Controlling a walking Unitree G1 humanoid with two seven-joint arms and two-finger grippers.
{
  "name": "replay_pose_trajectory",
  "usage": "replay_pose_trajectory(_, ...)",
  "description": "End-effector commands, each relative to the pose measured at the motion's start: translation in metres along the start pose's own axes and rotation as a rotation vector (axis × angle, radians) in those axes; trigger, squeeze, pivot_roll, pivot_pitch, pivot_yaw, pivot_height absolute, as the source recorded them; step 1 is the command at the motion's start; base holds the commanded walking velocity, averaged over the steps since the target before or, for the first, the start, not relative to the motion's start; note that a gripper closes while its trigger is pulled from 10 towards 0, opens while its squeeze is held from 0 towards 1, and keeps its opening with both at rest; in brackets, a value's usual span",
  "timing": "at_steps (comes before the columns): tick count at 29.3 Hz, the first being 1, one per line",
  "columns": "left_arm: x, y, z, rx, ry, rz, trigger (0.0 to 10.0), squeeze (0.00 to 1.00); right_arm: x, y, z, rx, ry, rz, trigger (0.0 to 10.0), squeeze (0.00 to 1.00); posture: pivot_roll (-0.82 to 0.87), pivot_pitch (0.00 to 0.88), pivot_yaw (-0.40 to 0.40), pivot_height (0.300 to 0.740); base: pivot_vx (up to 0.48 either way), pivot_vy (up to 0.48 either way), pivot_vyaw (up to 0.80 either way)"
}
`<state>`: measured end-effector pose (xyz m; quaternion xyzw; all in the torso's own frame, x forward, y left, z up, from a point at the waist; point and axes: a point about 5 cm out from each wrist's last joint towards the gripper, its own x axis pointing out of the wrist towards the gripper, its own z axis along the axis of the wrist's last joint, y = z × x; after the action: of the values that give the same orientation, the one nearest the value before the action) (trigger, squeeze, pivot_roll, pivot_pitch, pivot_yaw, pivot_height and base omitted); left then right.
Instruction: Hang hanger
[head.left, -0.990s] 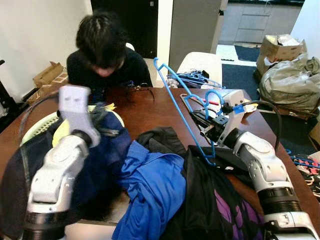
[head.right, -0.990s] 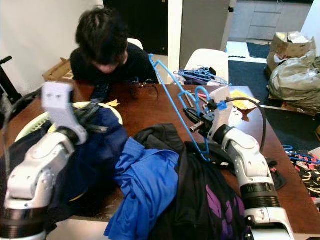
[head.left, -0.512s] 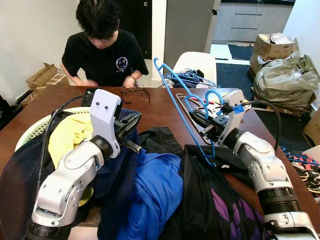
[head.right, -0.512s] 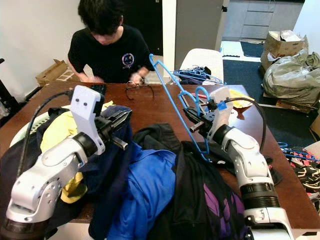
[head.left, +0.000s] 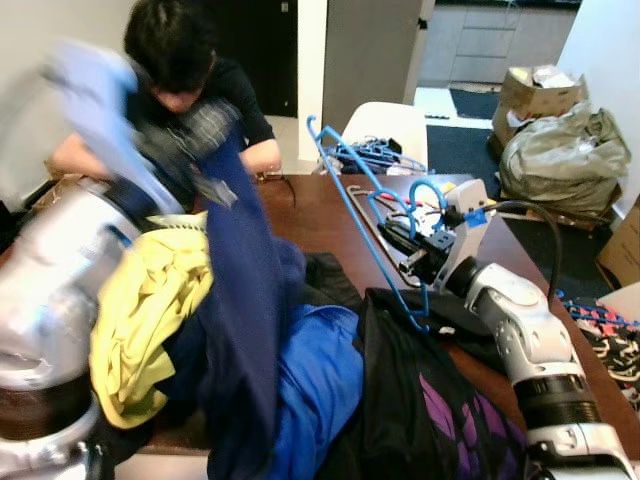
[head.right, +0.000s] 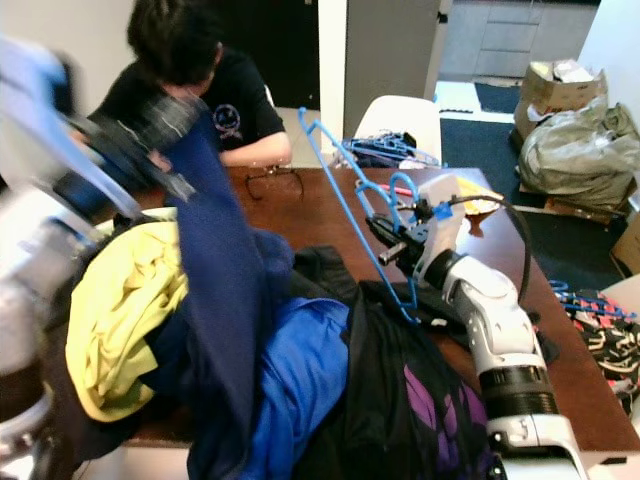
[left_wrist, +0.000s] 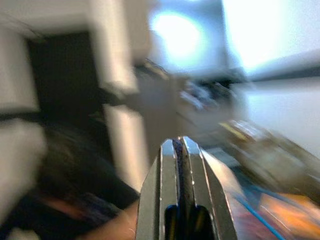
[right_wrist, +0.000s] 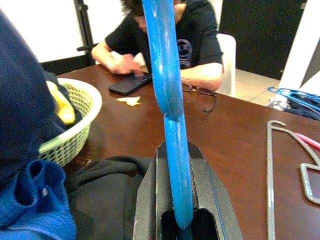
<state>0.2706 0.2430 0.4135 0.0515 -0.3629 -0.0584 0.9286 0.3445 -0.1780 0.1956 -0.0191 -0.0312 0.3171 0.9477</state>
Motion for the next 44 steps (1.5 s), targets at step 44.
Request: replay_pose_trajectory(44,-0.041,0.117,-0.045,0.602,0.225,0.636,0.0,0.0,-0.005,0.001,0.0,-0.017,-0.005,-0.004,10.0,0.0,0.03,0.0,0.001,0.74,0.0,0.0,0.0)
